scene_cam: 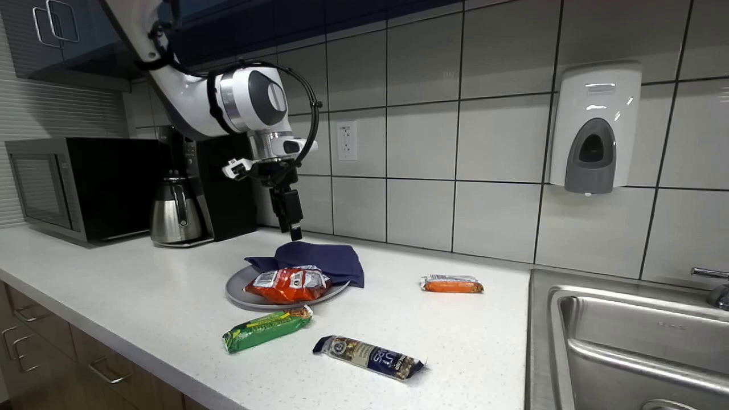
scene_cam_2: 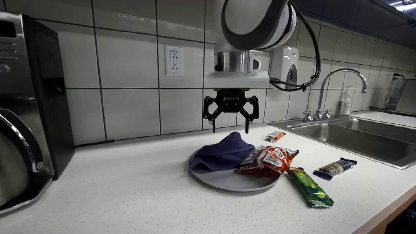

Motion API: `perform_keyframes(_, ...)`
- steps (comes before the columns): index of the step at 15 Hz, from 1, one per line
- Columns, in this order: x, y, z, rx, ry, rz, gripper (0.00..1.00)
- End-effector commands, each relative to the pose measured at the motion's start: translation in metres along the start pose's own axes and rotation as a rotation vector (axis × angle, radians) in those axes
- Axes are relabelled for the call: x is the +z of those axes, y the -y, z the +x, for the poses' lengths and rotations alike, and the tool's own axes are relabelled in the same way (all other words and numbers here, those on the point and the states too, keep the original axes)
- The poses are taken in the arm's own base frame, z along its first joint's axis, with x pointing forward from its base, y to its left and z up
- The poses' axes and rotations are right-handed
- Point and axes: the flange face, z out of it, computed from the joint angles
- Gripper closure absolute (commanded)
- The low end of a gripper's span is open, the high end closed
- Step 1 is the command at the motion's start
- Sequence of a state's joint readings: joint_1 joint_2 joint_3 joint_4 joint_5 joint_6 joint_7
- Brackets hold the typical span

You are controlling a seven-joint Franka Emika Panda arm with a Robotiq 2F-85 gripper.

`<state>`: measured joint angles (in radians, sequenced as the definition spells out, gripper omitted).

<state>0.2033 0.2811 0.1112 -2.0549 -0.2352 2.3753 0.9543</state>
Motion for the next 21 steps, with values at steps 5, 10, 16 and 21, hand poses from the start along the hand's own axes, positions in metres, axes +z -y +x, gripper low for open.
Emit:
perform_keyframes(5,0.027,0.013,0.009,0.025,0.015,-0.041,0.0)
perform_keyframes(10,0.041,0.013,0.007,0.02,0.027,-0.058,0.0)
perform_keyframes(16,0.049,0.007,0.009,0.02,0.032,-0.071,0.26)
perform_keyframes(21,0.048,0.001,0.014,0.028,0.025,-0.077,0.66)
